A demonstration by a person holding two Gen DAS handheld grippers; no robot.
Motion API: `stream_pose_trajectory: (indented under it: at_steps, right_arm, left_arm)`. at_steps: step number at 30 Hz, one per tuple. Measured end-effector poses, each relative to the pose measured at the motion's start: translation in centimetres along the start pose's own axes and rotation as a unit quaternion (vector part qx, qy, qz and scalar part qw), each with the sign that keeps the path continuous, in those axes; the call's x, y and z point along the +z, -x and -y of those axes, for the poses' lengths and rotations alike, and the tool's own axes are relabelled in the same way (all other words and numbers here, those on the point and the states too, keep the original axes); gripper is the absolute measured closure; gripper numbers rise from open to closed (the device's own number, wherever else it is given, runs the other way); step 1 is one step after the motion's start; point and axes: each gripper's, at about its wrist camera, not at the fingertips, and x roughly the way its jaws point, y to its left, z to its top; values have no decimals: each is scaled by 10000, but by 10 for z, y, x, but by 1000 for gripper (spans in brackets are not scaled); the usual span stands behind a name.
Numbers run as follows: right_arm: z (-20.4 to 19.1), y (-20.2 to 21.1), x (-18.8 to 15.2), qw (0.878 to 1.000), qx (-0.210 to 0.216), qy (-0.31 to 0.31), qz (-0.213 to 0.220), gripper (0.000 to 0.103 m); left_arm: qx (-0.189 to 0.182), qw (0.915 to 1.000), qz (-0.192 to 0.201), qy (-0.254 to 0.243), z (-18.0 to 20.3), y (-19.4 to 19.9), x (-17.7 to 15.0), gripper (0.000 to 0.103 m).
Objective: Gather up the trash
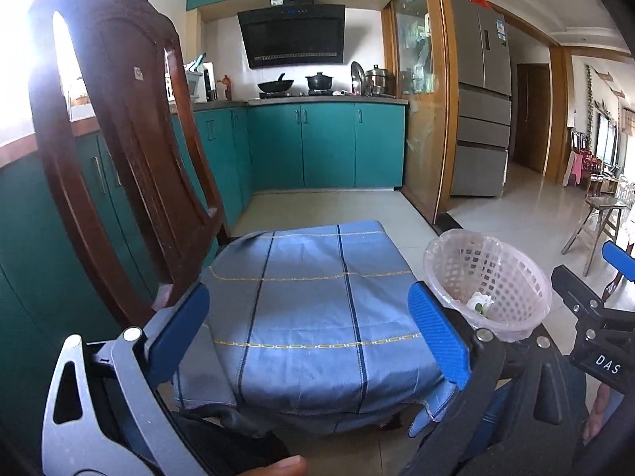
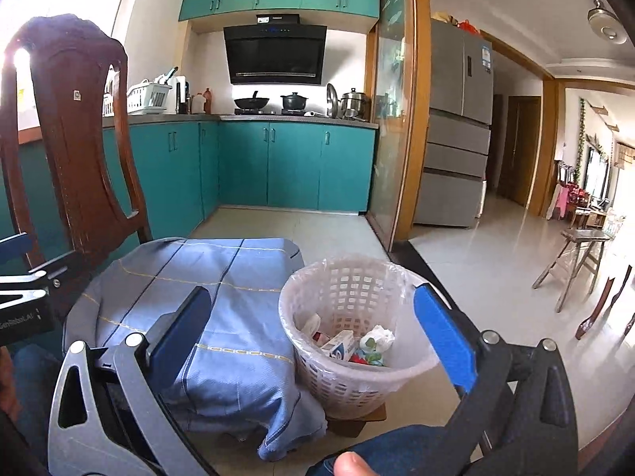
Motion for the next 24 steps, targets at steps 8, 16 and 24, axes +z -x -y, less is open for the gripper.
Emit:
stream_pose_trajectory:
  at_steps: [8,16,24]
  right_arm:
    - [5,14,3,9998,-68,-167,12,3]
    - [4,23,2,9998,-122,-157,53,3]
    - [5,26,4,9996,-202,-165,88,3]
  left_arm:
    - [-68,9999,148,35,1,15,4,3]
    - [-146,9996,245,-22,6,27,6,3]
    - [-170,9995,266,-19,7,28,5,3]
